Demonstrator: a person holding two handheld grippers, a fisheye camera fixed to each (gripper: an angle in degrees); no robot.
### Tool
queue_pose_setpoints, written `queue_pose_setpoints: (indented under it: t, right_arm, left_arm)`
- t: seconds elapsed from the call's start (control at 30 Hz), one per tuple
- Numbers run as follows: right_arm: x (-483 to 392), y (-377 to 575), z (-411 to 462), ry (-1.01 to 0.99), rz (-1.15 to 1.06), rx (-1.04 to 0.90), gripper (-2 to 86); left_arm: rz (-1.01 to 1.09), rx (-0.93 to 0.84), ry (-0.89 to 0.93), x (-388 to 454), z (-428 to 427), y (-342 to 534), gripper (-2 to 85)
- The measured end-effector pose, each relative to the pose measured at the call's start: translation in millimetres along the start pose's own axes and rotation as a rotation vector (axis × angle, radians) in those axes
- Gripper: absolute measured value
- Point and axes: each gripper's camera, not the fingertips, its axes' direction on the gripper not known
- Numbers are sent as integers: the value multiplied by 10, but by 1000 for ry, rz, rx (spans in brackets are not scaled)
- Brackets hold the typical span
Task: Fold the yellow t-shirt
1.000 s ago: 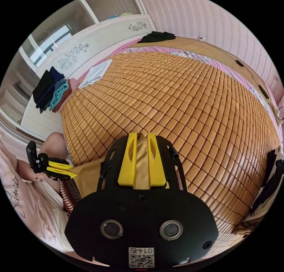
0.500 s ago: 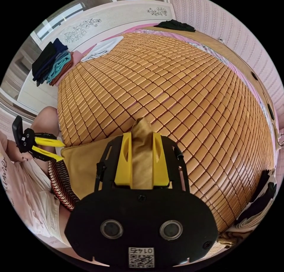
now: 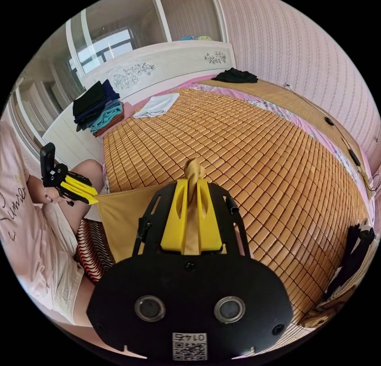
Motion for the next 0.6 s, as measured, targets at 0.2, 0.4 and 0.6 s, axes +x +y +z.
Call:
queue_pose_setpoints:
  t: [0.2, 0.4, 0.6]
  right_arm:
    - [36, -69, -285, -69, 82, 223, 26]
    - [22, -732, -223, -110, 38, 311, 25]
    - [-318, -2114, 181, -56, -256, 233, 23]
  left_arm:
    - [97, 153, -7, 144, -698, -149, -7]
    - [113, 286, -52, -40, -1076, -377, -8]
    - [-24, 448, -15, -864, -1395, -654, -9]
